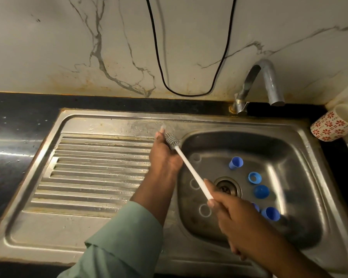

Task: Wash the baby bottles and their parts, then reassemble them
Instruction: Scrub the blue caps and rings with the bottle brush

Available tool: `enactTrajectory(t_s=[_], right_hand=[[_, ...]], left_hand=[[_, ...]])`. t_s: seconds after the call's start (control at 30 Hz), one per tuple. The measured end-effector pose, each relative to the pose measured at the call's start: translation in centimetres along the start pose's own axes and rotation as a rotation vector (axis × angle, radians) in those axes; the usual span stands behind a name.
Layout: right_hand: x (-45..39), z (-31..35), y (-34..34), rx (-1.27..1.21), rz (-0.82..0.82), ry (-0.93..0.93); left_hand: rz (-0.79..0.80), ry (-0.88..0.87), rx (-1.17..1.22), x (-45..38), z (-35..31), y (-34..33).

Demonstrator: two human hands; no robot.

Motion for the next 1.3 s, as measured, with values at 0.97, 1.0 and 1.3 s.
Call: enactTrajectory(t_s=[0.97, 1.0, 1.3], right_hand=[[1.2, -0.7, 2.9, -0.054, 0.018, 0.108], [1.6, -0.7, 2.7, -0.041, 0.023, 0.117], [1.5, -1.7, 2.0, 0.021, -0.004, 0.113]], left_hand=[[0.137, -0.630, -0.873, 0.0, -1.4, 1.5], [0.129, -0.590, -0.823, 0.0, -1.5, 1.5], [-0.016, -0.257, -0.494, 0.7, 0.0, 1.9]])
Point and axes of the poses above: each hand's wrist, its own x-axis away from the middle knuckle, its own y-axis out of the back of the hand, z = x × y, the point moved 5 cm from there along -x, towards the middle knuckle
